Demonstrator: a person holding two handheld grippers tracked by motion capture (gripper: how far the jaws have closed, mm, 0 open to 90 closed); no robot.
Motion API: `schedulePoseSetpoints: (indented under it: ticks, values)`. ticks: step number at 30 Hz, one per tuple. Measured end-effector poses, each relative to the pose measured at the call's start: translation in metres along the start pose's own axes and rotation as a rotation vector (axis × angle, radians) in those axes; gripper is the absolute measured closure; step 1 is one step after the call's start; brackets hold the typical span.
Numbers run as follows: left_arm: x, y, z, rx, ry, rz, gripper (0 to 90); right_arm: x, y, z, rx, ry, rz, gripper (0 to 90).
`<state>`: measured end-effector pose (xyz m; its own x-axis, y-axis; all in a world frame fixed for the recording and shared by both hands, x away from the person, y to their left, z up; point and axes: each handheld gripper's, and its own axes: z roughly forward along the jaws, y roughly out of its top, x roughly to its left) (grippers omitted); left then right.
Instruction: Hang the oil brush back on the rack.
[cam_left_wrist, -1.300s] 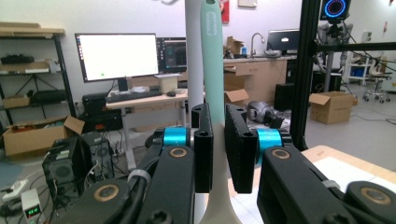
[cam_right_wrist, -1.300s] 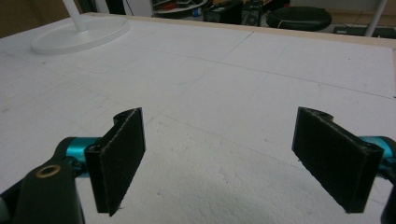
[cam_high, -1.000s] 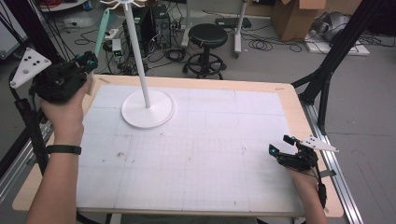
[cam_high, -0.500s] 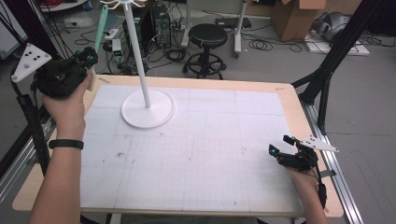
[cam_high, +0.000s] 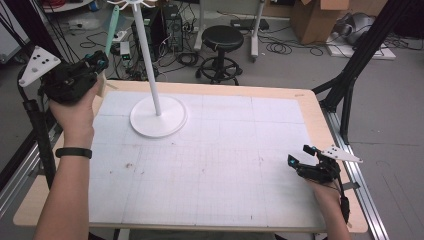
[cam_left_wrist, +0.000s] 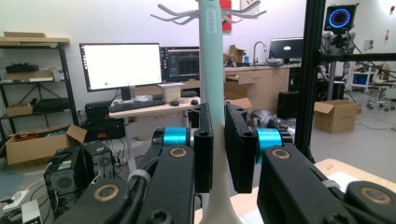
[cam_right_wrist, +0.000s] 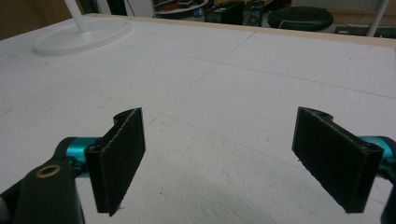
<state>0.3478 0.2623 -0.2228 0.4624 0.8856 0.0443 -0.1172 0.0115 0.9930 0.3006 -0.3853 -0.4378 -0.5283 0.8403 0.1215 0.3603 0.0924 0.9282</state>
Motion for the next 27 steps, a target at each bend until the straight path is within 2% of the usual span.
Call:
schedulePoseSetpoints:
  ticks: [19,23,27]
  values:
    - [-0.002,-0.007,0.02,0.014,0.018,0.005,81.9,-0.001,-0.001,0.0,0.005,0.002,-0.002,16.6]
    - [-0.005,-0.011,0.025,0.049,0.028,0.036,81.8,0.0,-0.002,-0.001,0.007,0.002,0.003,16.6]
    - [-0.008,-0.012,0.028,0.051,0.026,0.043,81.7,0.0,-0.002,-0.001,0.007,0.002,-0.002,16.6]
